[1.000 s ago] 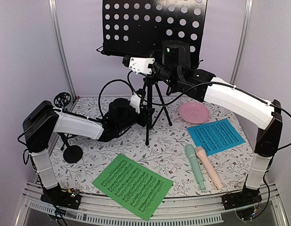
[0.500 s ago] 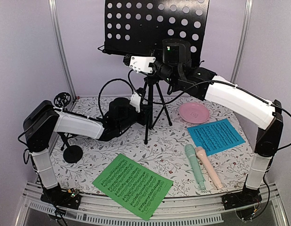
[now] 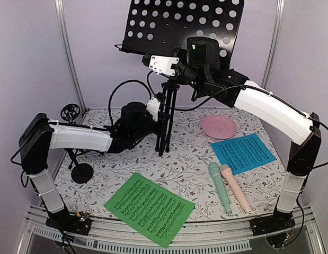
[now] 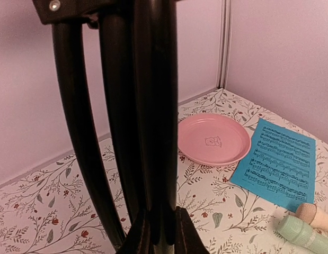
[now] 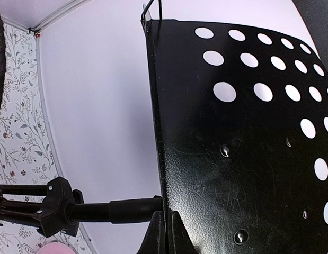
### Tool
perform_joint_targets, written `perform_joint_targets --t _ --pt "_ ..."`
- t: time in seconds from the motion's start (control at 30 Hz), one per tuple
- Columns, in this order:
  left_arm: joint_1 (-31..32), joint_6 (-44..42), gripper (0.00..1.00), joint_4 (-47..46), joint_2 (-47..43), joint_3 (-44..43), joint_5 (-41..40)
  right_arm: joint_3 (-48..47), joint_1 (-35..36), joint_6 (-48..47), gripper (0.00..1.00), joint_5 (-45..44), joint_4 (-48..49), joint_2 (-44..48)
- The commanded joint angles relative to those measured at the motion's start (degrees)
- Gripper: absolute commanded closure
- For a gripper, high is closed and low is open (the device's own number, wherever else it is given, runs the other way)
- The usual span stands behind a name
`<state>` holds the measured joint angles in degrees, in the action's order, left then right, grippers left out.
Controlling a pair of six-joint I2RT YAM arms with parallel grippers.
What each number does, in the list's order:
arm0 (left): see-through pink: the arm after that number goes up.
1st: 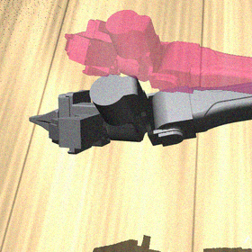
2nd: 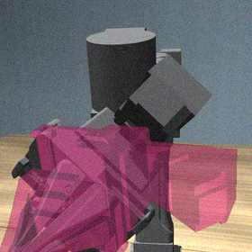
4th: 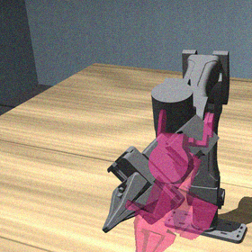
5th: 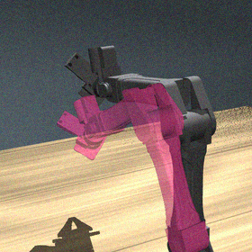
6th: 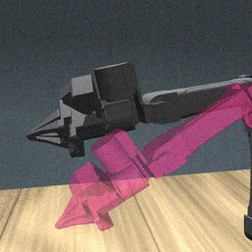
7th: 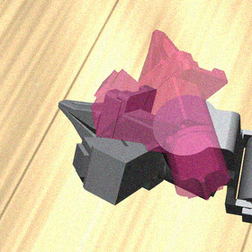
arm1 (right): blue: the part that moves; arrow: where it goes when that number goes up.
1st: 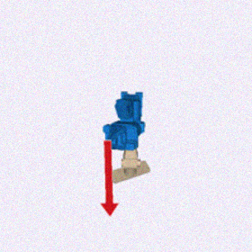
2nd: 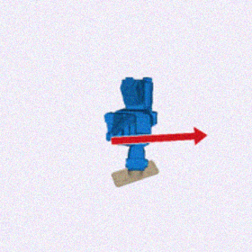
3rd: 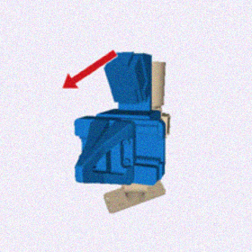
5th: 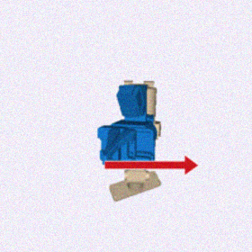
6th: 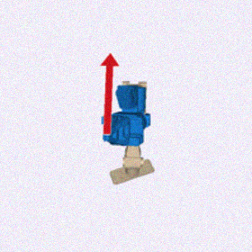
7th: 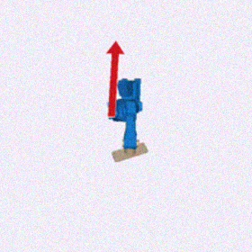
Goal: Pack up the instrument practice props
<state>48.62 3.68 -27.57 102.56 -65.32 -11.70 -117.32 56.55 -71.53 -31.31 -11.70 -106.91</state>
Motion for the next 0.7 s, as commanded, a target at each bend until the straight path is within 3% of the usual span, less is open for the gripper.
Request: perform_joint_targets --t 0.0,0.67 --pt "1.80 -4.65 1.00 -2.02 -5.66 -5.96 1.26 -5.27 1.95 5.09 1.00 6.11 11.25 4.11" --pt "1.84 -9.44 1.00 1.75 -7.91 -13.37 -0.25 -5.91 4.23 4.73 1.00 7.19 10.58 4.23"
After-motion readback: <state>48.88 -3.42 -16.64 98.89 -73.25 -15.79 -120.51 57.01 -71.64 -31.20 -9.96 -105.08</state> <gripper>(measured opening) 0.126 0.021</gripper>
